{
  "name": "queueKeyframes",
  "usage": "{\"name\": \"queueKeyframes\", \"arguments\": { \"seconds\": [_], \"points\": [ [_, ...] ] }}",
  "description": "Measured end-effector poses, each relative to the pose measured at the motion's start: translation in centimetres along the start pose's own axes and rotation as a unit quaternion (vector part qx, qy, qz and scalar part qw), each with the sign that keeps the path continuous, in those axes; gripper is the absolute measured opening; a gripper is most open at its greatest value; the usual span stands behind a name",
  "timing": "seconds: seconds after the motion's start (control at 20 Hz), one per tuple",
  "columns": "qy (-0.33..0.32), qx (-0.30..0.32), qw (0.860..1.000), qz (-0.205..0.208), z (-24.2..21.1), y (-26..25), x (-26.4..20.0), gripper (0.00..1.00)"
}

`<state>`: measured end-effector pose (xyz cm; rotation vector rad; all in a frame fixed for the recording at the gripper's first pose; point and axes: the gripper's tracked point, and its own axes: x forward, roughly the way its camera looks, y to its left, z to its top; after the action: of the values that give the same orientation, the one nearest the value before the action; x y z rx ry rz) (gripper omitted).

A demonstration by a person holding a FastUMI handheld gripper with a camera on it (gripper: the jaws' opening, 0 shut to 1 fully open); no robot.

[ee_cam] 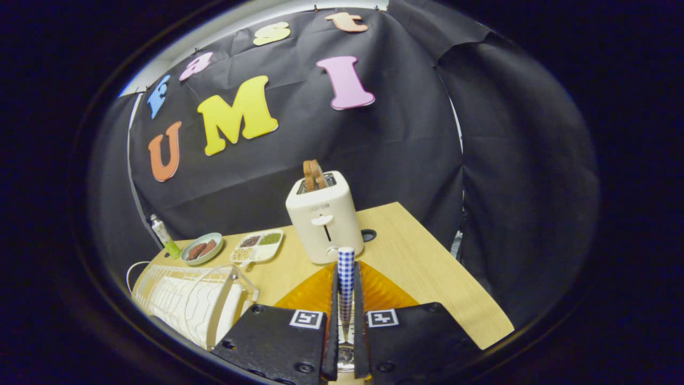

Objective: Take the plate from the dish rack, then take the spoon from the basket and place it into the plate.

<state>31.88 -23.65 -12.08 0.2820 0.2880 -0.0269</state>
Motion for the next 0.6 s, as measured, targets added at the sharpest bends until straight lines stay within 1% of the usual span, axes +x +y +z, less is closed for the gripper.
{"name": "queueKeyframes", "arguments": {
  "seconds": [0.15, 0.3, 0.4, 0.45, 0.6],
  "points": [
    [-0.042, -0.023, 0.999, -0.008, 2.8, 0.8, -2.5, 0.17],
    [-0.070, -0.050, 0.996, -0.017, 5.1, 2.0, -5.7, 0.17],
    [-0.092, -0.059, 0.994, -0.015, 6.6, 3.2, -8.5, 0.17],
    [-0.106, -0.057, 0.992, -0.024, 7.5, 3.6, -10.1, 0.17],
    [-0.160, -0.058, 0.985, -0.025, 10.0, 5.7, -15.3, 0.17]
  ]
}}
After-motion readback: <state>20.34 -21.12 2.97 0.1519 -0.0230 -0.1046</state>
